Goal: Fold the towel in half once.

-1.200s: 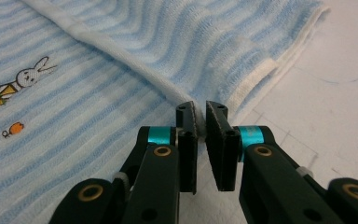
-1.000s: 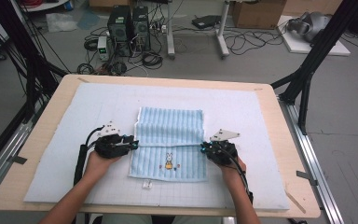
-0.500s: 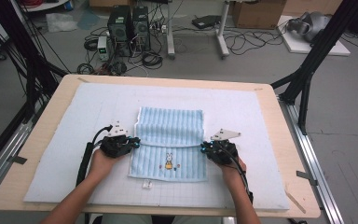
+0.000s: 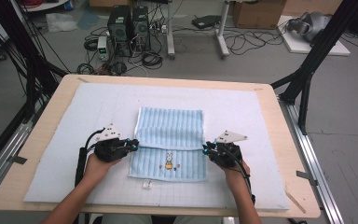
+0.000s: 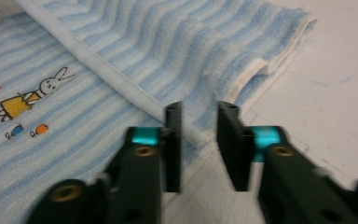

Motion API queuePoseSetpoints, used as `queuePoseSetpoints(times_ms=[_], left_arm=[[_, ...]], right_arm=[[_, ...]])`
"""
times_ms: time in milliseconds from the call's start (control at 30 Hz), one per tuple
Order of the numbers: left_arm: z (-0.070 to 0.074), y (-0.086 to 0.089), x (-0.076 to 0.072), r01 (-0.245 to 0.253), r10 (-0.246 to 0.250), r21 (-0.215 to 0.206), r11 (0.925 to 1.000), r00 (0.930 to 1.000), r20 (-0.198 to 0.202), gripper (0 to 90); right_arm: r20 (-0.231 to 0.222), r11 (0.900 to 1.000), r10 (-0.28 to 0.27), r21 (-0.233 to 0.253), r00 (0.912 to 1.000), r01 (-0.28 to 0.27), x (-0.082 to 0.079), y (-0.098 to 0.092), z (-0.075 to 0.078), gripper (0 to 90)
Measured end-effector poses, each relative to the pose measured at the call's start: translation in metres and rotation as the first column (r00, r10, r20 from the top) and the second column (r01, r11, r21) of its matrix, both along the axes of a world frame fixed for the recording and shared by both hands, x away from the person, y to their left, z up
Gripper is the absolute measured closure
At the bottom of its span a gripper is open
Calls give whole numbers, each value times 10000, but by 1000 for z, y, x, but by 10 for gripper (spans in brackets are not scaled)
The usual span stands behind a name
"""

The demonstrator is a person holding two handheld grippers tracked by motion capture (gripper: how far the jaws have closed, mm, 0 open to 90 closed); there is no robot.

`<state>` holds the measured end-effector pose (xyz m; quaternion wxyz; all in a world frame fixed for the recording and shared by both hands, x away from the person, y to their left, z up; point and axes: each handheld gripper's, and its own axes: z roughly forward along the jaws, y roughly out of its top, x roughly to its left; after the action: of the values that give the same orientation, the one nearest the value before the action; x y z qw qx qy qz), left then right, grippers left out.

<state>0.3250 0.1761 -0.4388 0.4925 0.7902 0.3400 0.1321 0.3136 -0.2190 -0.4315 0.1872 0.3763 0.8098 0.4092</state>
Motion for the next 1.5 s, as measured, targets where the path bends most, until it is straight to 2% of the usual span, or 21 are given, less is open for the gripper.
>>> queuePoseSetpoints(times_ms=[67,133,200,233,267,400,500,533,700,833,1267,1500], left_arm=[[-1,0,0,-3,2,-19,10000,10000,-69,827],[-2,1,0,-53,52,-81,10000,9999,-101,827],[-2,1,0,-96,93,-196,9998,9998,-149,827],[-2,1,0,-70,68,-186,9998,9999,-134,828],[-2,2,0,-80,77,-204,9998,9999,-140,828],[-1,2,-1,-47,39,-407,9992,9998,-205,828],[0,4,-5,-17,2,-612,9981,9997,-246,829],[1,4,-7,14,-26,-567,9984,9998,-218,828],[3,7,-20,33,-48,-742,9972,9998,-198,828],[1,6,-35,175,-192,-651,9977,9995,-250,828],[-6,14,-81,187,-213,-510,9985,9984,-516,826],[-10,13,-92,312,-330,-251,9992,9967,-740,817]], right_arm=[[-186,9998,168,79,9997,-167,2,3,-4,634],[-313,9995,245,-206,9992,-252,4,8,-10,653],[-318,9989,60,-458,9995,-75,7,11,-13,742],[-290,9987,-52,-505,9996,37,8,11,-14,817],[-189,9983,-51,-579,9998,40,8,10,-14,841],[30,9992,20,-391,10000,-19,5,6,-8,850],[54,9999,105,-138,9999,-104,-1,4,-3,850],[54,9998,179,-101,9998,-178,-3,3,-2,850],[69,9992,406,-43,9991,-406,-18,0,0,849],[36,9986,513,-95,9987,-513,-31,-2,1,849],[52,9961,829,-305,9965,-827,-84,1,3,848],[-101,9942,895,-596,9959,-900,-99,4,0,845]])
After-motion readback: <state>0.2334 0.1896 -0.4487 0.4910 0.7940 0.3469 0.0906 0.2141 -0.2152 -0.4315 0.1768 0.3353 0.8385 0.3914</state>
